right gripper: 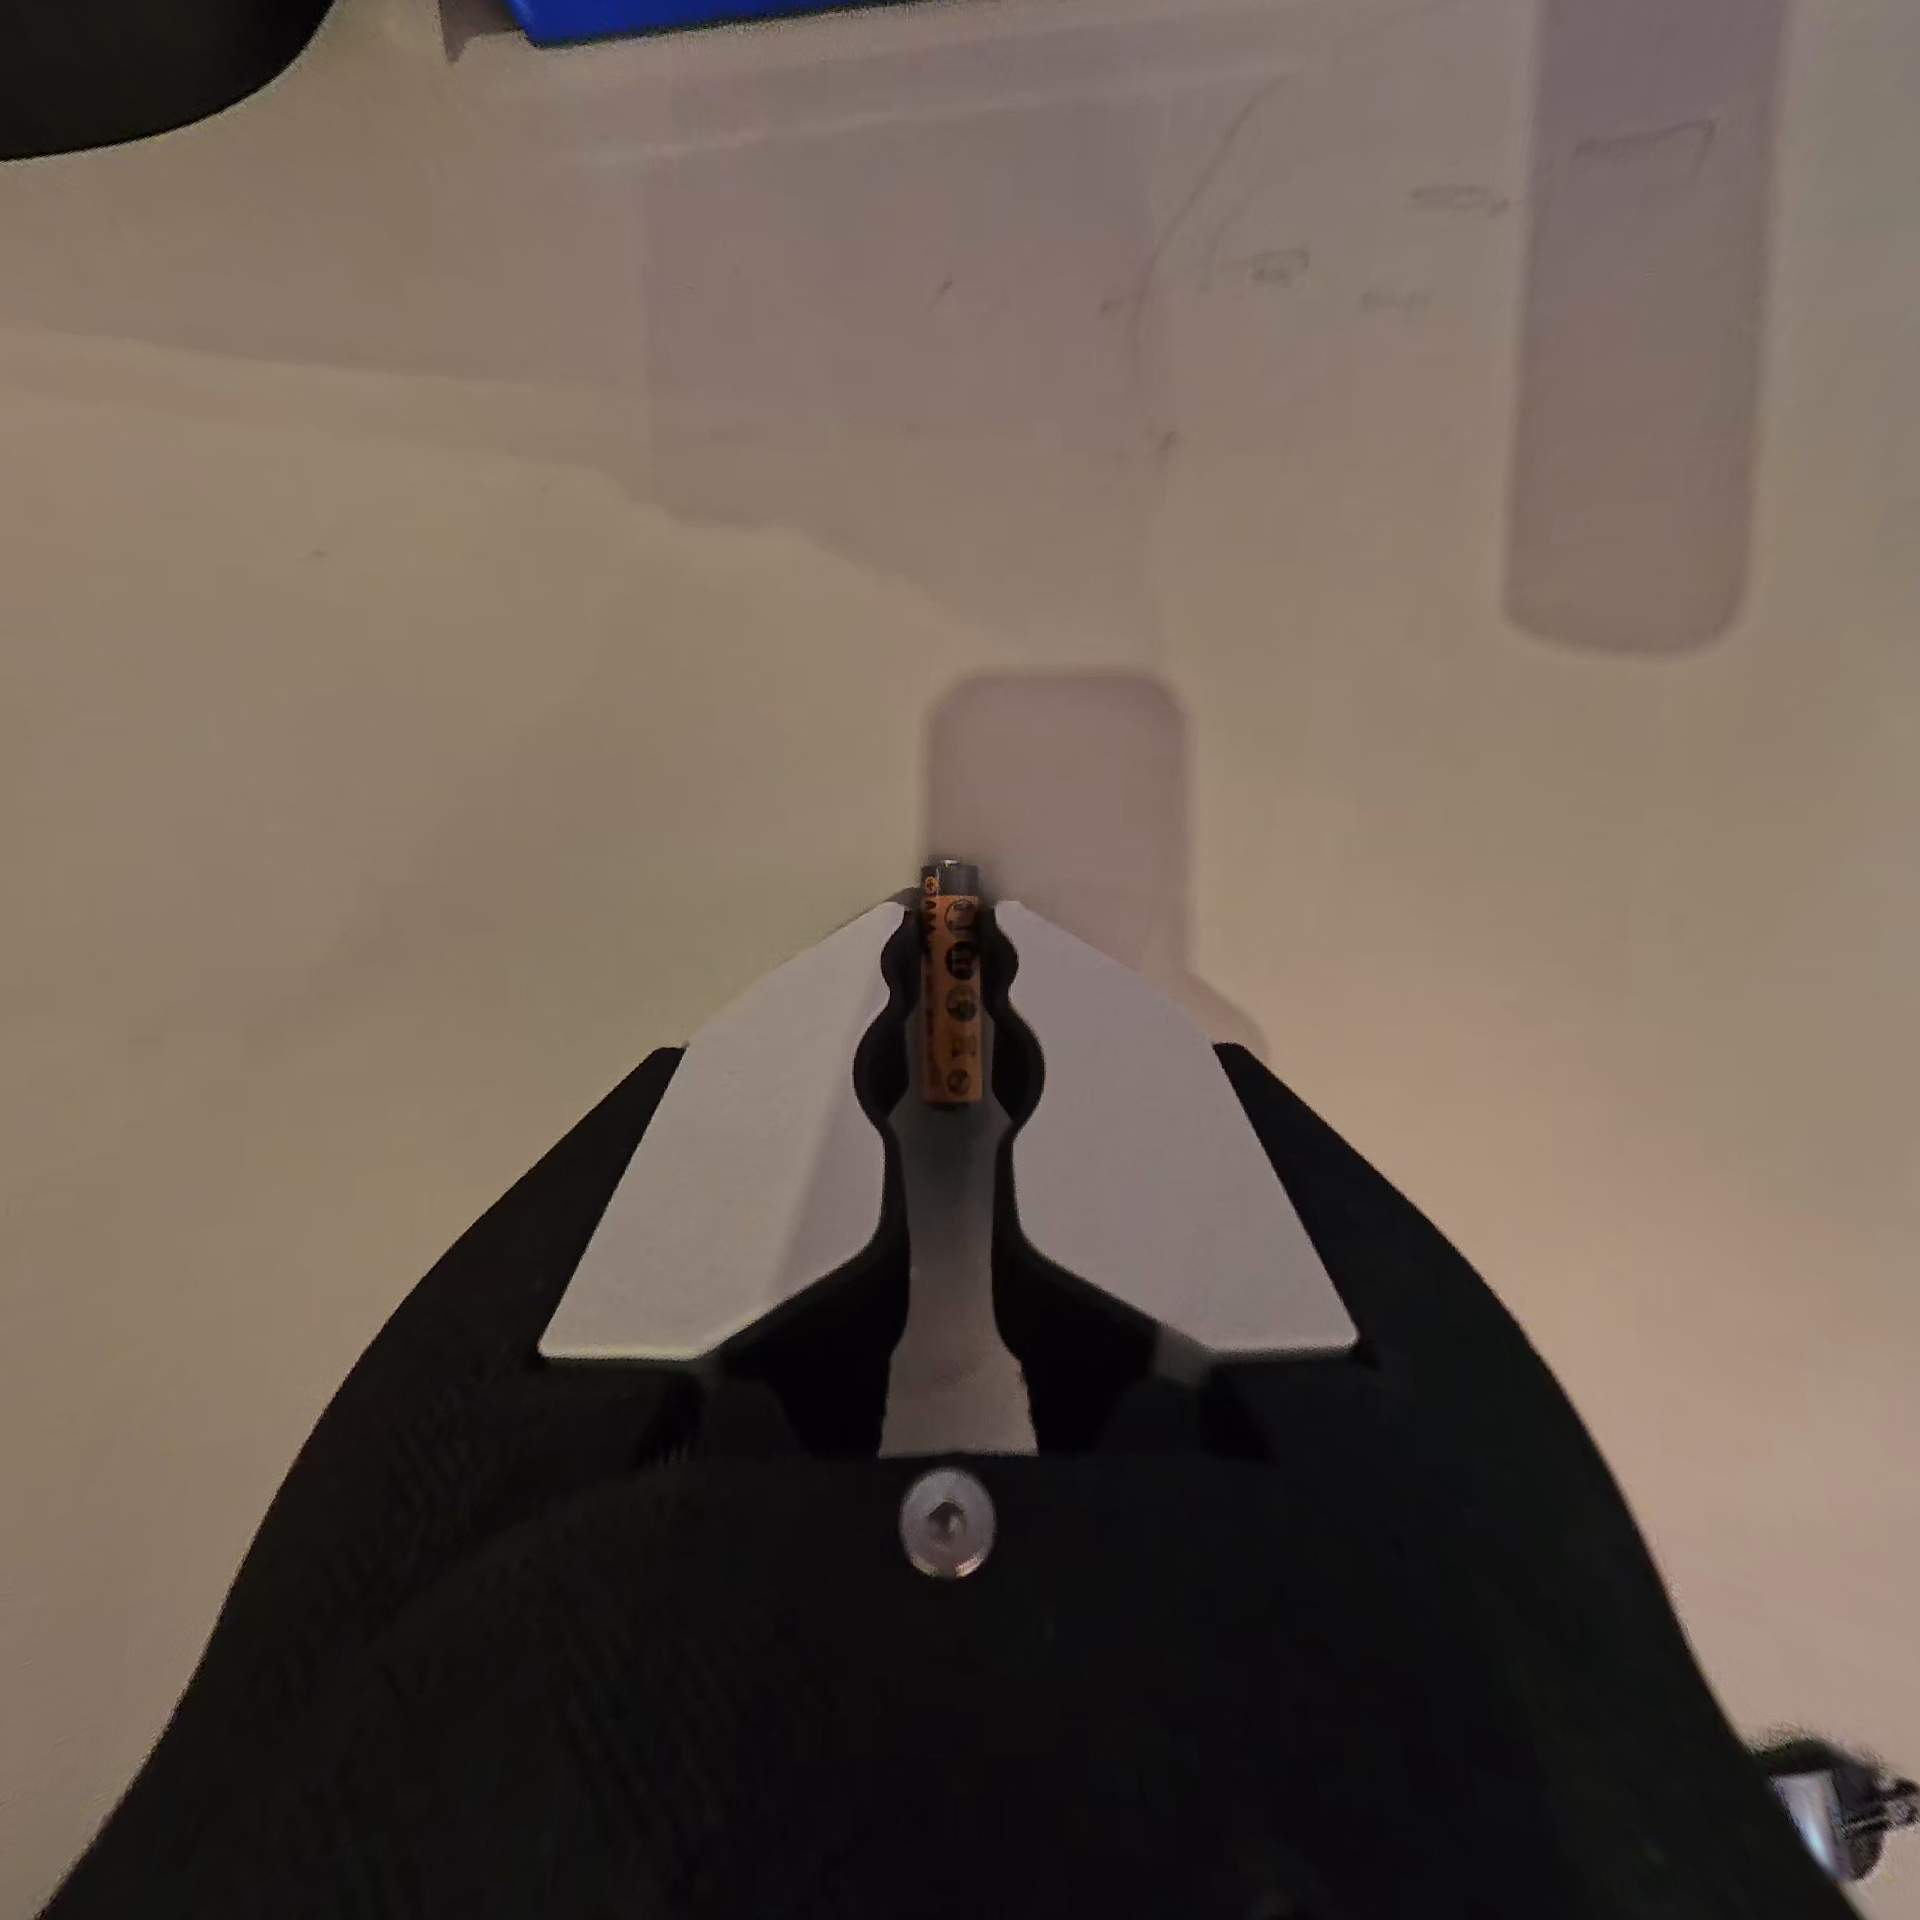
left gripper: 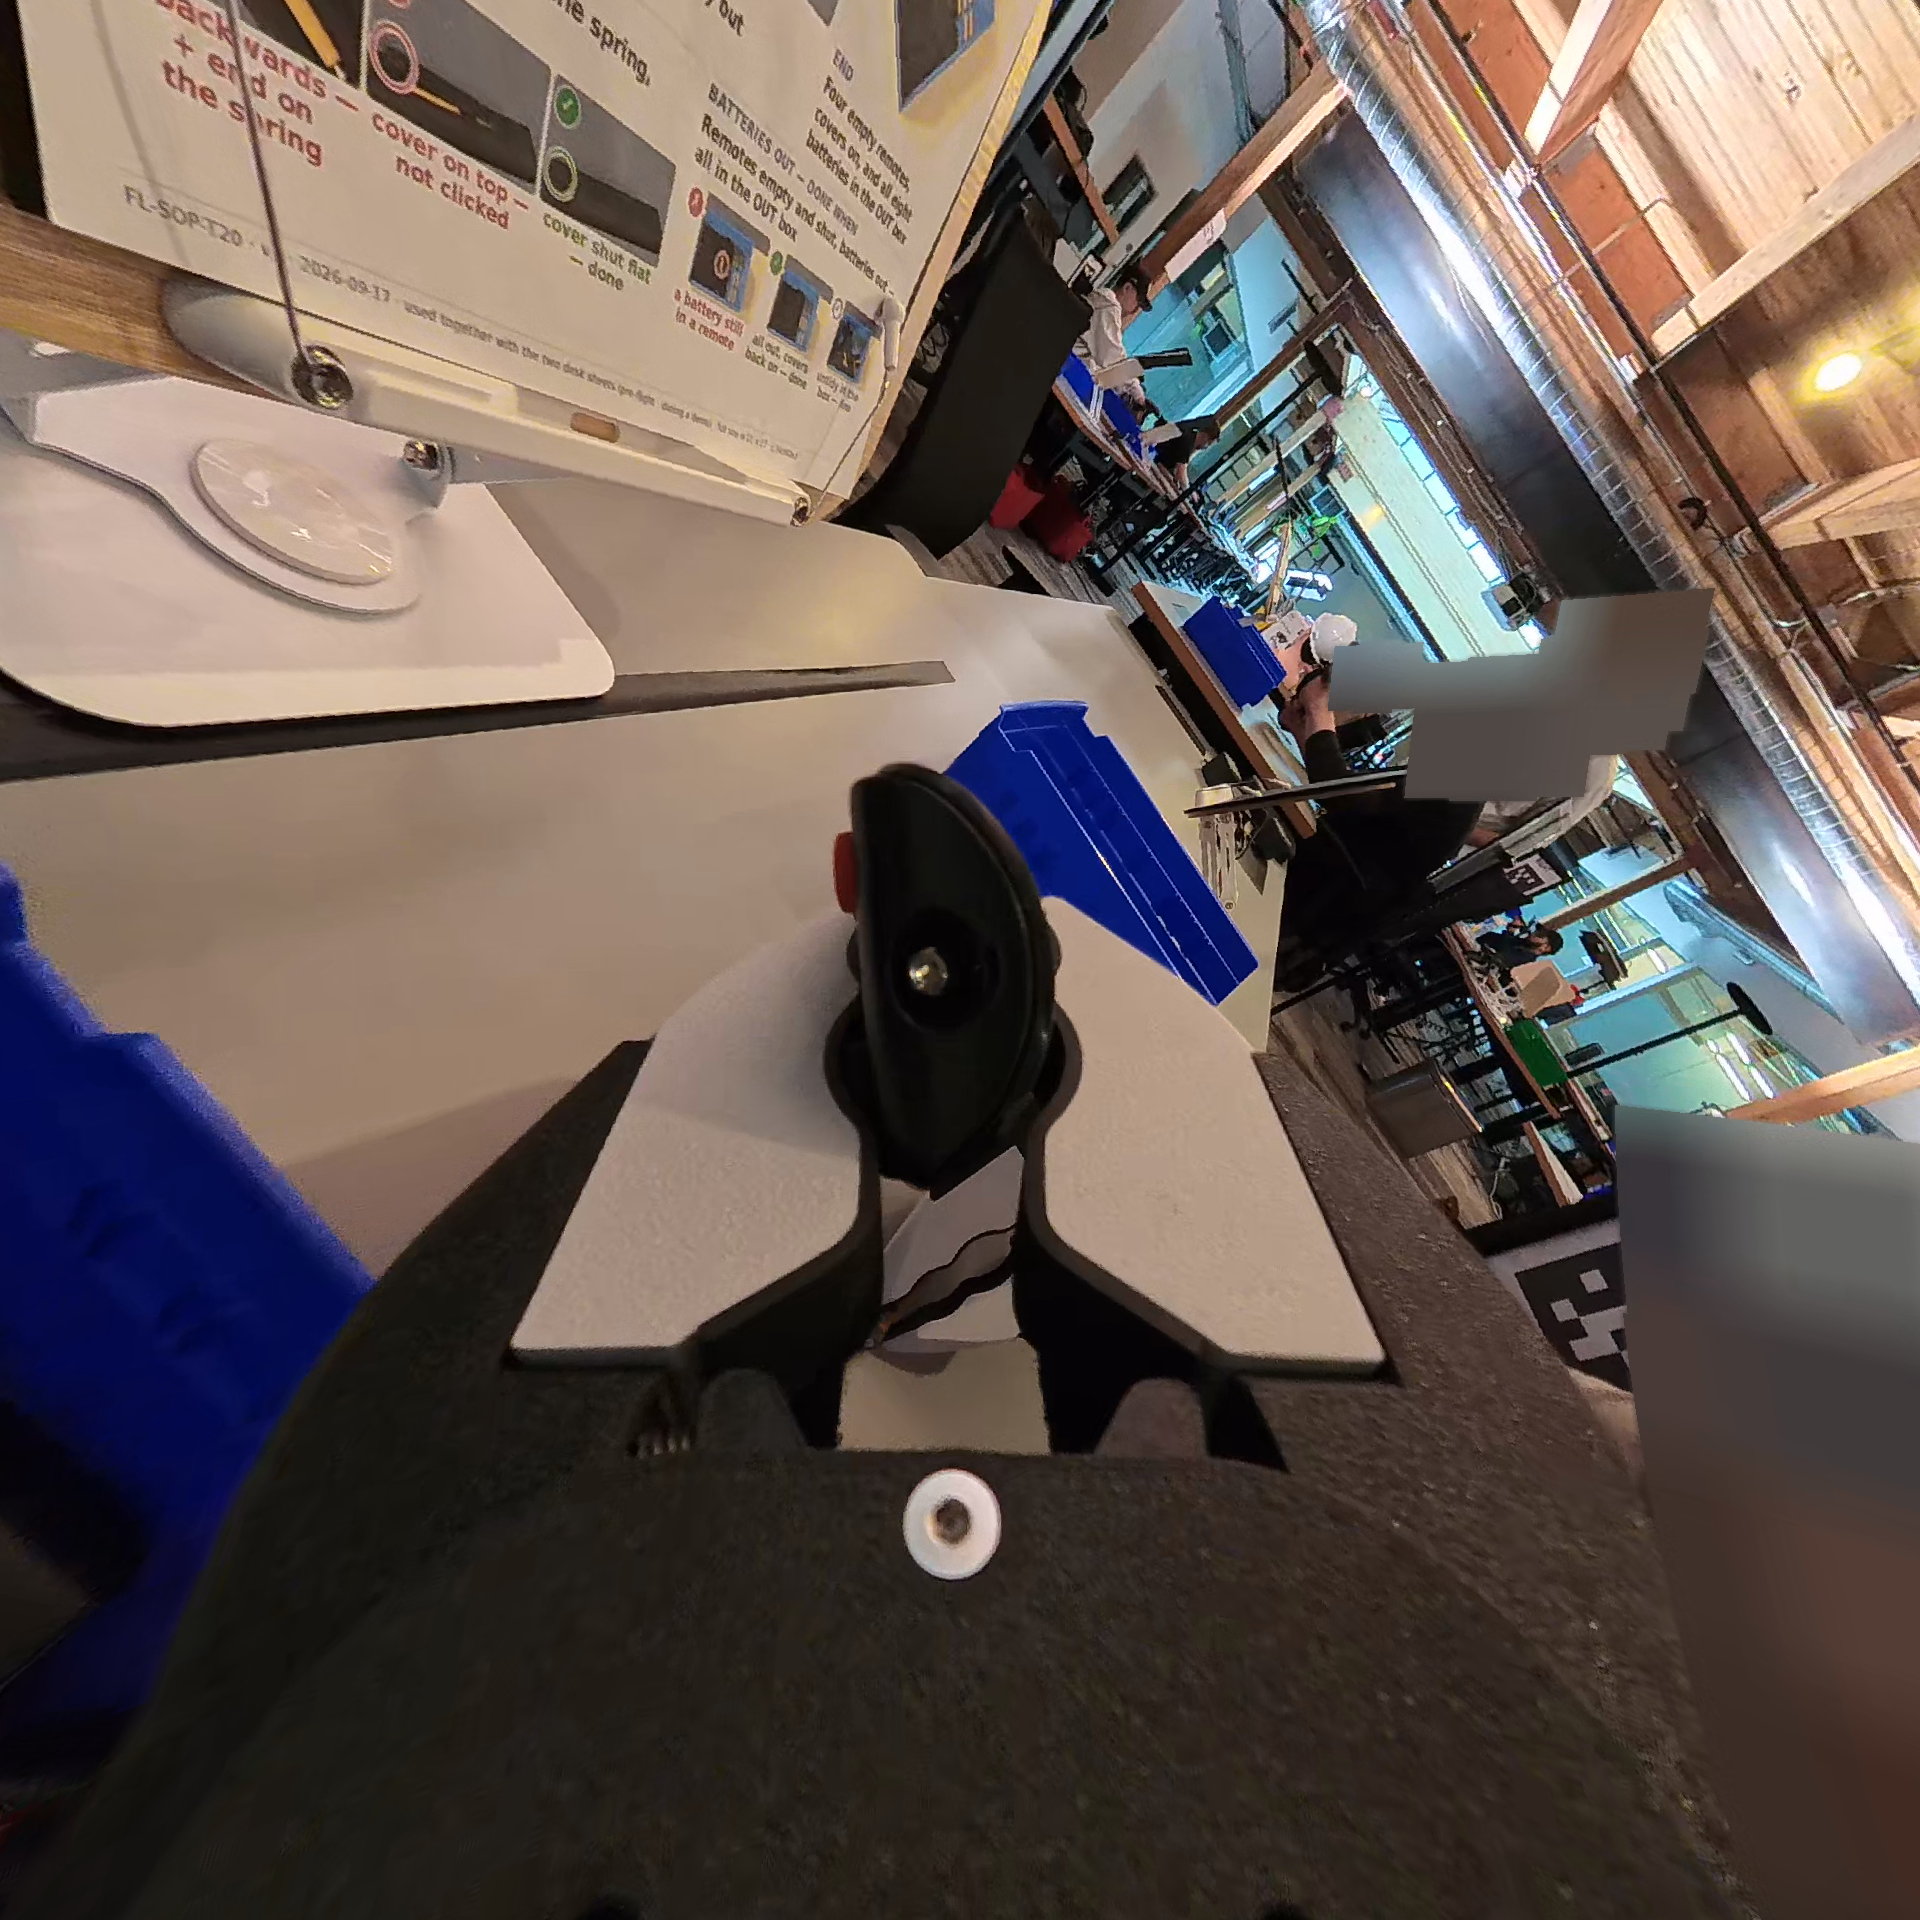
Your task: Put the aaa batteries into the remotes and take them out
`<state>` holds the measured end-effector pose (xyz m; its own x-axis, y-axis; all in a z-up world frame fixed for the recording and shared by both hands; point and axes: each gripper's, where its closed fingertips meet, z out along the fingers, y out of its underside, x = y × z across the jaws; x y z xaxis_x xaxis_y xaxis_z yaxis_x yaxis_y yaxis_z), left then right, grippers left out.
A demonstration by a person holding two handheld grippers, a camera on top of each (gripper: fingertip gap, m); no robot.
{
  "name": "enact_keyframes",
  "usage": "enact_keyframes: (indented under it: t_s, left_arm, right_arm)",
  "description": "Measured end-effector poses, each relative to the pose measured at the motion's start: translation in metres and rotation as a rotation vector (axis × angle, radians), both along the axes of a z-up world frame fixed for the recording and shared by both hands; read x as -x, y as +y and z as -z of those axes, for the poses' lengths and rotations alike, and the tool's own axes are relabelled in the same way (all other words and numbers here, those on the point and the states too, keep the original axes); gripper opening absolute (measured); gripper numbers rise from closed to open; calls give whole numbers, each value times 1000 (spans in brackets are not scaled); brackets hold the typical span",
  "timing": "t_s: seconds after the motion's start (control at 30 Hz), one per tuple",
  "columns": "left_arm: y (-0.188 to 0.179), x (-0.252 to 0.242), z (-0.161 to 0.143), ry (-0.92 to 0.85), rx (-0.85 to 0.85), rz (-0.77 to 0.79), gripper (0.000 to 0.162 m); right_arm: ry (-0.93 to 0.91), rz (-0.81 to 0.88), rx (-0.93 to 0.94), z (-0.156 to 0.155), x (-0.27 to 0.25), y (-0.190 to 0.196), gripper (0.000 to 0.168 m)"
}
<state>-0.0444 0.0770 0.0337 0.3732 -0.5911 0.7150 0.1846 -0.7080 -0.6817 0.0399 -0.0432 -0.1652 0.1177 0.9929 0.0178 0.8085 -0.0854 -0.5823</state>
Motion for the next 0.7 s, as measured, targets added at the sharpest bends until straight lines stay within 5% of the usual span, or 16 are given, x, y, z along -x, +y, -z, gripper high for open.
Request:
enact_keyframes:
  t_s: [0.13,0.23,0.47,0.7]
  left_arm:
    - [-2,-10,2,-4,5,23,25]
    - [-2,-19,2,-4,-2,19,25]
    - [-4,-54,0,37,-77,-31,25]
    - [-6,-71,1,55,-122,-62,25]
  right_arm:
    - [100,21,-23,-13,-2,2,24]
    - [285,123,-56,-52,-7,14,35]
    - [871,774,88,-155,-67,94,79]
    - [960,887,390,-152,-53,111,104]
